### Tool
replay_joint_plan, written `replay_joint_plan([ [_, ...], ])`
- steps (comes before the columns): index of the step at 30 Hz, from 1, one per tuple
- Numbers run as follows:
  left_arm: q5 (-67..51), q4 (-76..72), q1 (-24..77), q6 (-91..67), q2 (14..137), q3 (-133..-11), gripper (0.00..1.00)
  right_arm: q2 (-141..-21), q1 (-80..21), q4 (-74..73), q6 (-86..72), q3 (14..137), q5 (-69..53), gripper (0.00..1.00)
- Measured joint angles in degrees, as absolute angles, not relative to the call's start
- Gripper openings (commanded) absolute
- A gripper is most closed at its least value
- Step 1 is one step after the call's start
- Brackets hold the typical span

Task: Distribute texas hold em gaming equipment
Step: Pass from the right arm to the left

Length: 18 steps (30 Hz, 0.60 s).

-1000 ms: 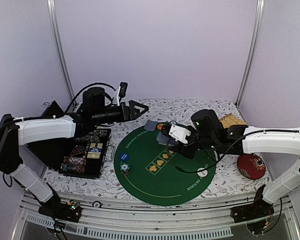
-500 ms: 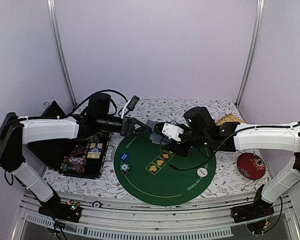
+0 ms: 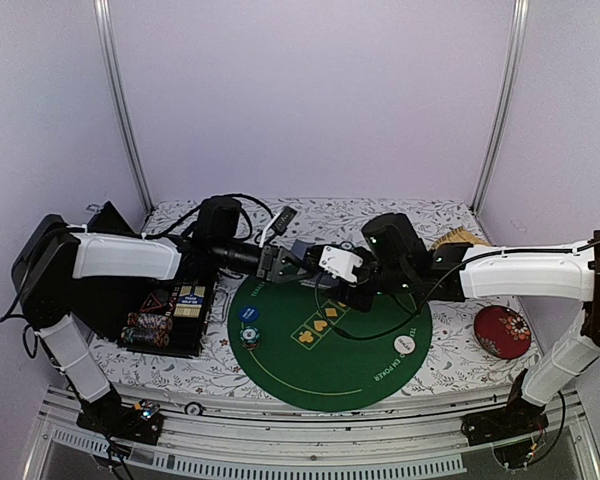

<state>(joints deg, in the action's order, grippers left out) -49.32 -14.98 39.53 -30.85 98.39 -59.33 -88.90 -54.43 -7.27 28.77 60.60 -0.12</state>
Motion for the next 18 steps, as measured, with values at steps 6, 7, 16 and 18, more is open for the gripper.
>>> replay_joint_plan([
  [6, -50.5, -16.5, 40.1, -32.1, 99.1, -59.9, 0.37, -89.1, -54.7, -6.0, 29.8, 60.6, -0.1, 0.46],
  [7, -50.7, -16.9, 40.2, -32.3, 99.4, -60.1, 0.31, -89.3, -54.7, -5.8, 29.9, 60.6, -0.1, 0.46],
  [16, -52.1, -18.3, 40.0, -34.9, 101.3, -60.6, 0.00, -89.3, -54.8, -5.1, 31.3, 59.9, 0.3, 0.70],
  [18, -52.6, -19.6, 40.1, -35.3, 101.3, -60.5, 0.00, -89.3, -54.8, -3.9, 31.4, 59.2, 0.3, 0.85],
])
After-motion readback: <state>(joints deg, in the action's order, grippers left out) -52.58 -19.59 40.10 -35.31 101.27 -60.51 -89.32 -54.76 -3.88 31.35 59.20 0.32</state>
